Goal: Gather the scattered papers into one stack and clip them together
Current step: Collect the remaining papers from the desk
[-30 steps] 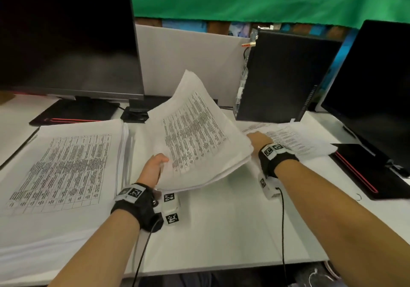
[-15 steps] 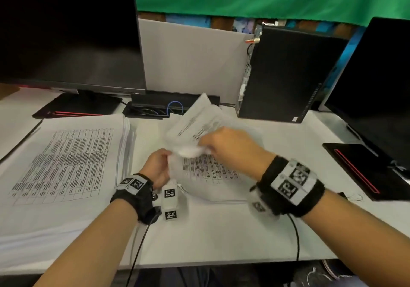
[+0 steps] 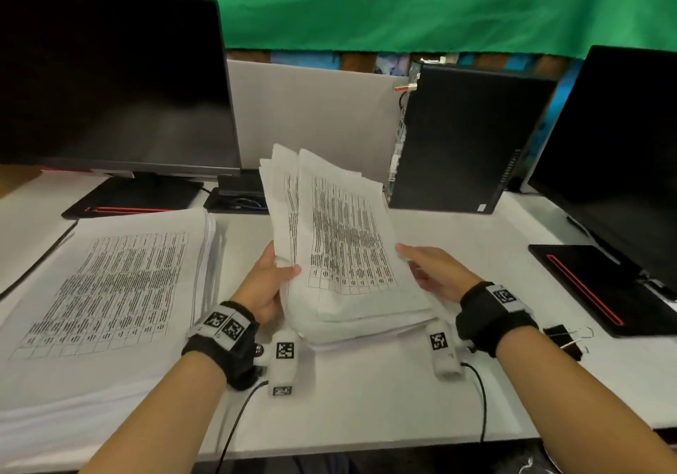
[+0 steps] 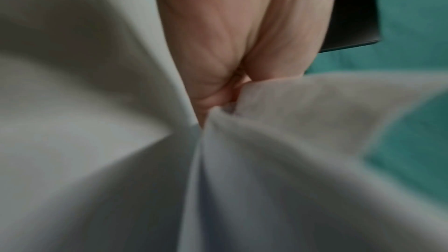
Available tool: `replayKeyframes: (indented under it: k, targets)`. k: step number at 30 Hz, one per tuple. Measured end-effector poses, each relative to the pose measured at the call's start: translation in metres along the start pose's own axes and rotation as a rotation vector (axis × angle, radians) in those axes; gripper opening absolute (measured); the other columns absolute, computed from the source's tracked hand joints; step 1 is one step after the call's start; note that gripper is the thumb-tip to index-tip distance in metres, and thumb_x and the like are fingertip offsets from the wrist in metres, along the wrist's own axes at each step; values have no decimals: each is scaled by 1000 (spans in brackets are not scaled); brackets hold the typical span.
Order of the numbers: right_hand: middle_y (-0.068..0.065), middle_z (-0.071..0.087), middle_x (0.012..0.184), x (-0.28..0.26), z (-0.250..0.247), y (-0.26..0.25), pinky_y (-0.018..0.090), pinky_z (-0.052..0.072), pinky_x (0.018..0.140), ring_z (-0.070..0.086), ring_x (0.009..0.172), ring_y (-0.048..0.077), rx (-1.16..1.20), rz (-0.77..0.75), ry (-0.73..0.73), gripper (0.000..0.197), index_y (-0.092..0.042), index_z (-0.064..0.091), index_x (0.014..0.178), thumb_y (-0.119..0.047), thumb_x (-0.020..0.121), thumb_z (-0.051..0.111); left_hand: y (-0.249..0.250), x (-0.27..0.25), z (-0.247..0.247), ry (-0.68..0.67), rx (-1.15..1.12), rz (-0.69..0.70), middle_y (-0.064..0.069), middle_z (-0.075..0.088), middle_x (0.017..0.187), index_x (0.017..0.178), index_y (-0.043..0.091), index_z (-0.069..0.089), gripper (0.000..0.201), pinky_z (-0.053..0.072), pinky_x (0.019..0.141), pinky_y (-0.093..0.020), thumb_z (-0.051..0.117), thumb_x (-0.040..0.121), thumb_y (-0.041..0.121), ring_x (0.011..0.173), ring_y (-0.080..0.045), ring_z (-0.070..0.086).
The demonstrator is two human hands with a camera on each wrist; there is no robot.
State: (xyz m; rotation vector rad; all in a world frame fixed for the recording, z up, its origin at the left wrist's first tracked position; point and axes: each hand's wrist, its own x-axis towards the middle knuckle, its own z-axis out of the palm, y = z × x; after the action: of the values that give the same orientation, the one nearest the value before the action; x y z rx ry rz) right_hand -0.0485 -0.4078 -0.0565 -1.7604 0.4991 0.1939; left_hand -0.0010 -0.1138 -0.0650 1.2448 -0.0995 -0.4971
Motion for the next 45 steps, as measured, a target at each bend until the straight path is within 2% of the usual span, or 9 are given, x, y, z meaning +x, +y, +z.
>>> replayKeyframes:
  k: [3,12,17,22,25,29,32,39,45]
  targets:
    - [10,69,123,-29,9,-15,39,48,102,67,113,23,146,-118,-199,44,-12,62,129,-31,90,68,25,-6,9,-16,120,205,-6,63,124,128,28,49,45,50,93,-49,53,92,2,110,-25,63]
    - [-4,70,121,-82,23,-95,32,56,92,67,113,13,159,-647,-64,45,-29,61,119,-21,77,74,104,-29,32,187,476,900,18,48,119,138,4,24,68,45,86,-6,49,87,43,104,16,54]
    - [9,69,123,-87,40,-103,46,53,98,66,114,22,272,-728,22,45,-10,59,129,-8,85,70,95,-29,49,270,503,1014,15,50,98,121,-1,35,22,46,68,-5,39,100,3,82,18,56]
    - [12,69,119,-106,49,-154,47,54,96,68,111,24,332,-906,143,30,-12,63,117,-6,88,69,143,-32,85,444,506,1278,19,48,85,105,25,35,23,43,61,-17,34,99,3,69,11,53]
    - [16,66,126,-104,36,-167,45,54,97,65,115,27,326,-949,104,35,-6,59,125,-6,91,66,166,-36,80,471,484,1365,18,49,92,111,16,33,15,42,67,-7,35,100,6,77,13,55]
    - [2,68,126,-66,36,-104,38,53,97,66,114,16,166,-672,6,40,-14,59,132,-21,93,65,109,-17,36,398,496,909,12,57,102,116,12,43,19,45,84,-20,38,99,19,90,9,55]
    - [-3,69,124,-39,56,-48,27,51,97,67,110,7,114,-428,-25,41,-15,63,130,-35,93,65,51,8,15,450,379,416,-6,48,138,135,10,41,44,32,110,-43,29,98,31,128,-21,43]
    - [16,70,114,-7,57,-76,48,54,94,67,105,30,294,-382,210,23,-3,66,117,-9,96,57,78,38,35,513,636,499,-16,61,111,108,1,56,18,45,86,-32,45,97,9,99,-24,55]
    - [23,68,117,17,36,-24,44,57,86,70,100,33,348,-109,161,29,6,60,122,-11,98,57,25,54,-9,123,552,-169,-22,63,118,112,-1,59,25,49,93,-47,47,91,1,105,-36,63]
